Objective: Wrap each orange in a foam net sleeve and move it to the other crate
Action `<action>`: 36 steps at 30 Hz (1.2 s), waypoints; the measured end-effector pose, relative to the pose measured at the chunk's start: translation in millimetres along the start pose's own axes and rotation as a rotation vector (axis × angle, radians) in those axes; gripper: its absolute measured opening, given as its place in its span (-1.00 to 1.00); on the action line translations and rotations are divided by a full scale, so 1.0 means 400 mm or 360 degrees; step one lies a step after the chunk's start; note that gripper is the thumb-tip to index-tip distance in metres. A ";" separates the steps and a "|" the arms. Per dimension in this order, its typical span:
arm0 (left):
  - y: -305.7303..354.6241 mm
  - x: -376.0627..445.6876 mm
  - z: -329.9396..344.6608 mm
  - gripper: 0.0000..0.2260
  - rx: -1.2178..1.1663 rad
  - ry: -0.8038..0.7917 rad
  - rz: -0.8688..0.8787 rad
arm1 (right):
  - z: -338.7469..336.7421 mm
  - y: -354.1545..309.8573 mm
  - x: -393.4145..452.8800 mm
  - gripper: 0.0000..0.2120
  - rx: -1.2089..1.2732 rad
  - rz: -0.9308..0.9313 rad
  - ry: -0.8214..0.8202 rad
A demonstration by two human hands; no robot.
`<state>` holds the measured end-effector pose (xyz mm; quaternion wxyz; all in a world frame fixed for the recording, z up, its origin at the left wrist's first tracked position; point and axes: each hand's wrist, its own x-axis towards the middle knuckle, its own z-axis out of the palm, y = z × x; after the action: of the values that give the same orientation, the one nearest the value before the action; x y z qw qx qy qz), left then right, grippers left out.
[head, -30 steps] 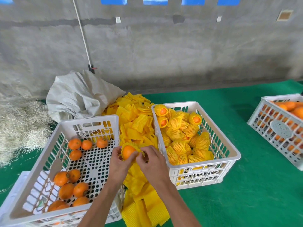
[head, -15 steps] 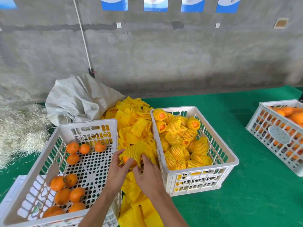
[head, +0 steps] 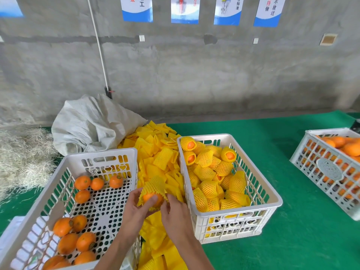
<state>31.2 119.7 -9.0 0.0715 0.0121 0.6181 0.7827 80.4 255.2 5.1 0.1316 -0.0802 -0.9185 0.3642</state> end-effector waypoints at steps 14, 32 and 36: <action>-0.018 0.009 0.002 -0.48 0.0361 0.0083 0.0015 | -0.023 0.000 0.001 -0.75 0.0096 0.0002 0.0102; -0.009 0.010 0.104 -0.79 -0.0342 0.0072 -0.0452 | -0.017 -0.011 -0.008 -0.57 -0.0088 0.0136 0.0172; 0.017 0.030 0.117 -0.55 -0.0256 -0.0132 -0.0410 | -0.057 0.004 0.022 -0.60 0.0035 0.0092 0.0204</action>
<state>23.7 165.0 7.7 0.1975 -0.0406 0.5465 0.8128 78.8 273.2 21.5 0.1804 -0.1283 -0.9014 0.3720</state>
